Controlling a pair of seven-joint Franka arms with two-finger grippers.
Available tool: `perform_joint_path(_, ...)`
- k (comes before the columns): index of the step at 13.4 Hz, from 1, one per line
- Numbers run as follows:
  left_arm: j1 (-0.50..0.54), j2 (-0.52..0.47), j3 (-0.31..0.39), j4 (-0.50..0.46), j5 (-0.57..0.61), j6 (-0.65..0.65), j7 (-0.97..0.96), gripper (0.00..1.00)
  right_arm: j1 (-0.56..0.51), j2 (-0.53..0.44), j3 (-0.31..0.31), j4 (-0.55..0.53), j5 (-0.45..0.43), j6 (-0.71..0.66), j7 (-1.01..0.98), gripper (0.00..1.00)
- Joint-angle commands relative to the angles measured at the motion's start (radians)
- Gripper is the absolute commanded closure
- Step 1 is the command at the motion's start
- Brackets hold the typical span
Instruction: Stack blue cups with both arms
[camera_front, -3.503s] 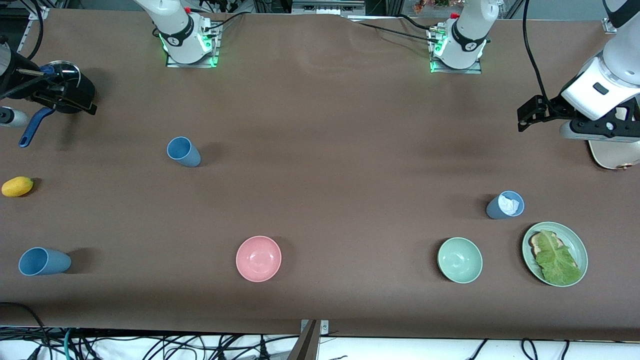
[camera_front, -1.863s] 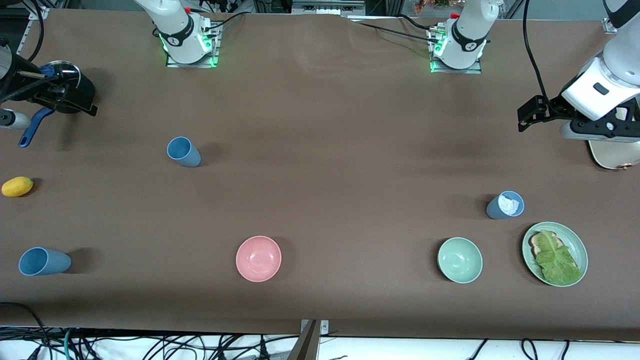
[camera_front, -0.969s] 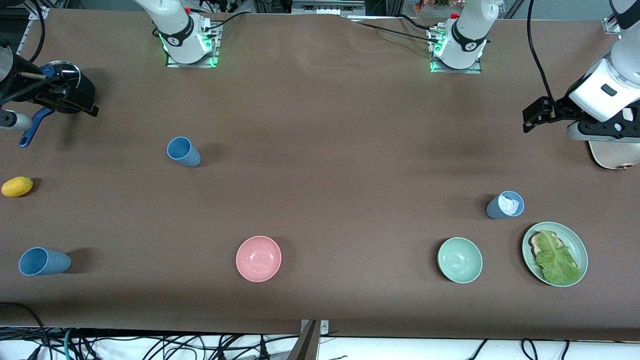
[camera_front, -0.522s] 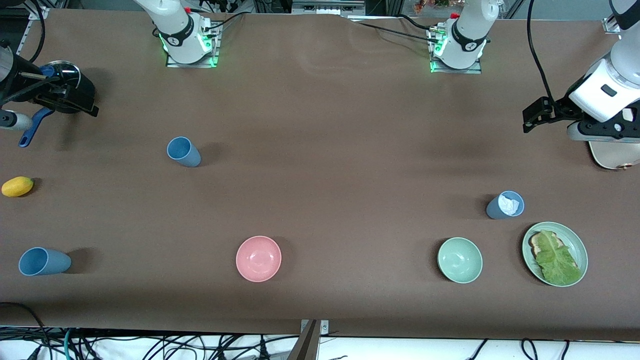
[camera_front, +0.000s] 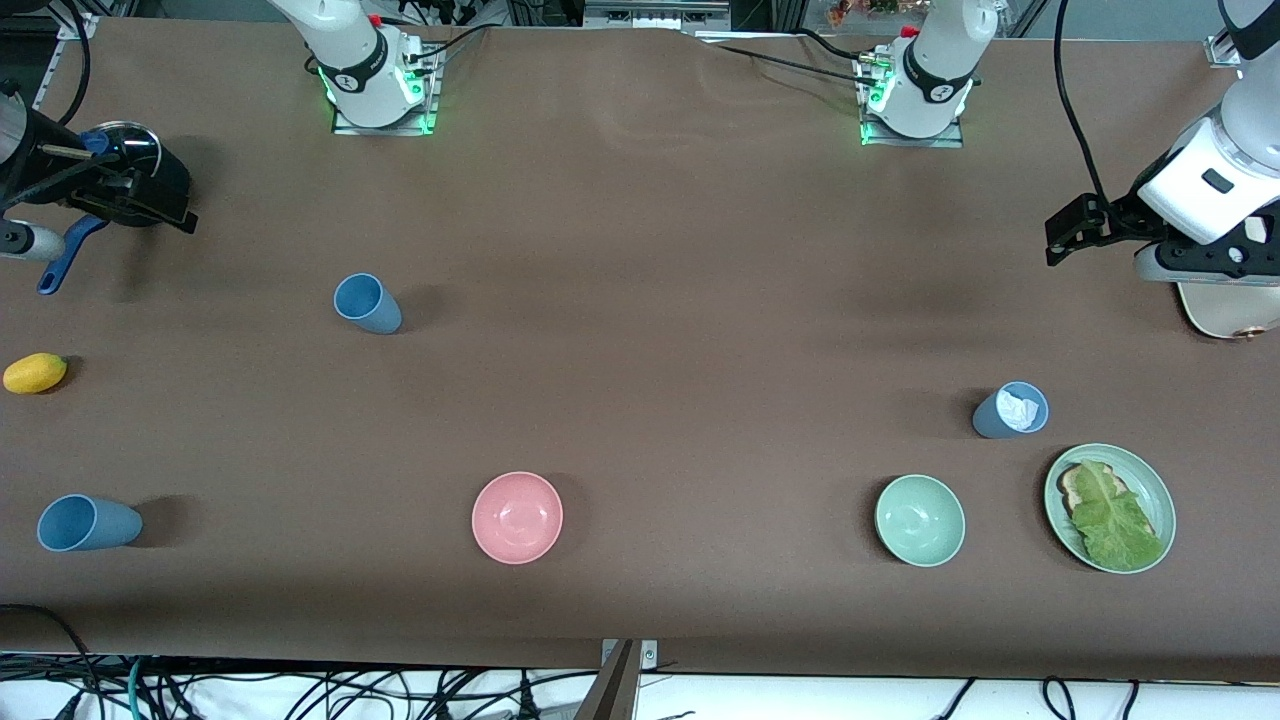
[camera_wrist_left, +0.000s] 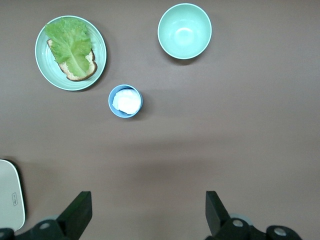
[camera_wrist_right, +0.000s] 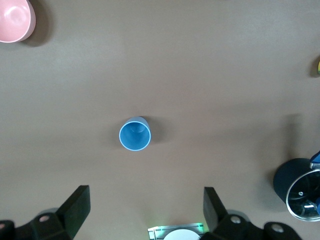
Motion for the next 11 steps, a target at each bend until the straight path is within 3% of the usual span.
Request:
perform_joint_path(1,0.022,0.012,-0.001,0.019,-0.022,-0.015,0.014,0.0,0.001,0.015,-0.001,0.029,0.015,-0.01,0.011,0.0)
perform_joint_path(11,0.024,0.025,-0.001,0.021,-0.01,-0.013,0.014,0.0,0.002,0.015,-0.001,0.029,0.015,-0.01,0.011,0.0)
